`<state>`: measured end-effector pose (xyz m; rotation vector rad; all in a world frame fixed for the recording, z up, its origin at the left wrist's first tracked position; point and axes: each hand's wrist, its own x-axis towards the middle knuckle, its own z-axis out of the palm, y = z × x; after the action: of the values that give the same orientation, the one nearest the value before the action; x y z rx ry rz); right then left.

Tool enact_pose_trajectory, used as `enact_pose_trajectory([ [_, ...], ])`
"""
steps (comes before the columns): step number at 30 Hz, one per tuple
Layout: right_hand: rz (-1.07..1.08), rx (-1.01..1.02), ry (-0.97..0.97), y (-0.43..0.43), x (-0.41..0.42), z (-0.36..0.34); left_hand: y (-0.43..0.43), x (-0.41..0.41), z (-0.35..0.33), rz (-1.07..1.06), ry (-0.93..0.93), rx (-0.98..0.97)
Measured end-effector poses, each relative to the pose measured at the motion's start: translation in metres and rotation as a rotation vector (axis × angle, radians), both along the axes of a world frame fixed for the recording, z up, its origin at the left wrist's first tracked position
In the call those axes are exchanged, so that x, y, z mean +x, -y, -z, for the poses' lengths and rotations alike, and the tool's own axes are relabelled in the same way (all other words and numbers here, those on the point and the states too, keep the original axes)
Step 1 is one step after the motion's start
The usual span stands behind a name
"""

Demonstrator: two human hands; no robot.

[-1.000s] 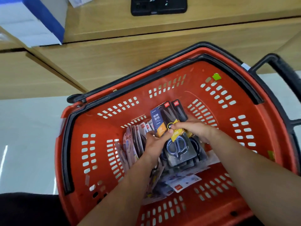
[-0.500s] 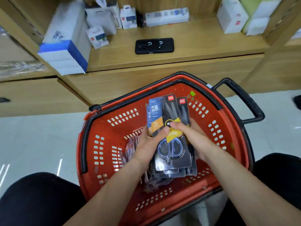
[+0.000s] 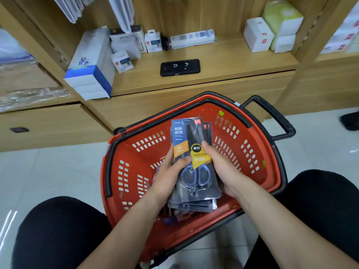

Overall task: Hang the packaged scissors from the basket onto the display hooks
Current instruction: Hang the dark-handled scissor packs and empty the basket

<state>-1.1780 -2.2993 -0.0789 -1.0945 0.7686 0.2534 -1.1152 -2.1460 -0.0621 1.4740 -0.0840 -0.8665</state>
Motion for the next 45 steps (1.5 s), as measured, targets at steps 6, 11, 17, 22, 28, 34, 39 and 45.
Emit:
enact_pose_trajectory([
  [6,-0.072,0.054,0.095,-0.007,0.000,-0.003,-0.003,-0.002,0.007,-0.057,-0.039,-0.007],
  [11,0.095,0.023,0.240,-0.017,0.005,0.007,-0.004,0.004,0.006,-0.138,-0.035,-0.060],
  [17,0.250,0.000,0.202,-0.026,0.014,0.015,-0.009,0.012,0.010,-0.183,0.038,0.013],
  [22,0.304,0.014,0.235,-0.016,0.014,0.010,-0.009,0.019,0.012,-0.210,0.042,0.055],
  [28,0.398,0.051,0.242,0.000,0.014,0.004,-0.005,0.024,0.008,-0.247,-0.006,-0.023],
  [34,0.339,0.014,0.238,0.001,0.012,-0.003,-0.008,0.029,0.009,-0.168,0.017,0.027],
  [39,0.212,-0.149,0.290,0.002,0.007,-0.006,-0.009,0.027,0.005,-0.195,0.080,0.024],
  [45,0.131,-0.228,0.311,-0.001,0.003,-0.011,-0.011,0.023,0.001,-0.160,0.189,0.055],
])
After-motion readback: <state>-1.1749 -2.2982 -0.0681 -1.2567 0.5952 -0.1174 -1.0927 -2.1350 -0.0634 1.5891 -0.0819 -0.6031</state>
